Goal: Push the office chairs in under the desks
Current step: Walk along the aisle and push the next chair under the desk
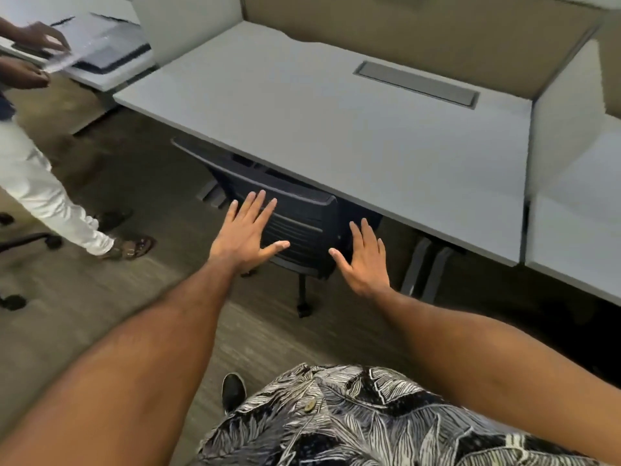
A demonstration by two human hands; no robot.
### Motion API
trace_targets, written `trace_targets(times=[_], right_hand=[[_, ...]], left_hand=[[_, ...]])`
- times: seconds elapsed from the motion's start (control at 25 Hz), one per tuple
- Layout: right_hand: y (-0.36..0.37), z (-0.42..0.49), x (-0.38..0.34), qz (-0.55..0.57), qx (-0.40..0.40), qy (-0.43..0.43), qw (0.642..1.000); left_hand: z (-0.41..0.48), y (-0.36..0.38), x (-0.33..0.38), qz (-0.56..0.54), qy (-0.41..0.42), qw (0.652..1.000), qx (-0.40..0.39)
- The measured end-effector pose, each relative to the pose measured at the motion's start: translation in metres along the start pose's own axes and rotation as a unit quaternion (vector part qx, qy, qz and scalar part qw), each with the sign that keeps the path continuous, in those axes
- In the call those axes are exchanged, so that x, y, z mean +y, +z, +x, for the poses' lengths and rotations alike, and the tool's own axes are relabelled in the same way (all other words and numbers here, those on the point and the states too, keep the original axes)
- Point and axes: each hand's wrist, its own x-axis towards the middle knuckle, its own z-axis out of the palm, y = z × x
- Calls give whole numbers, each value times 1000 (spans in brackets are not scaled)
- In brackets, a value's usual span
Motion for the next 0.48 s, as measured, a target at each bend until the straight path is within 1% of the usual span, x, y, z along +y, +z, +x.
trace_targets(times=[0.08,0.16,0.24,0.28,0.36,0.48], right_hand=[[4,18,-32,60,42,45,996],[2,37,-64,119,111,54,985],[-5,59,-88,133,153,62,977],[-7,69,-99,121,155,74,978],[-11,91,-117,55,138,78,986],[-11,135,-142,-31,83,108,990]], left_hand=[[19,-7,-37,9,30,999,-7],[39,-16,-70,41,45,998,-11],[59,-26,-97,44,43,998,-22],[68,-29,-109,42,47,998,-30],[85,-35,-124,26,62,997,-41],[122,-43,-145,-16,84,995,-58]])
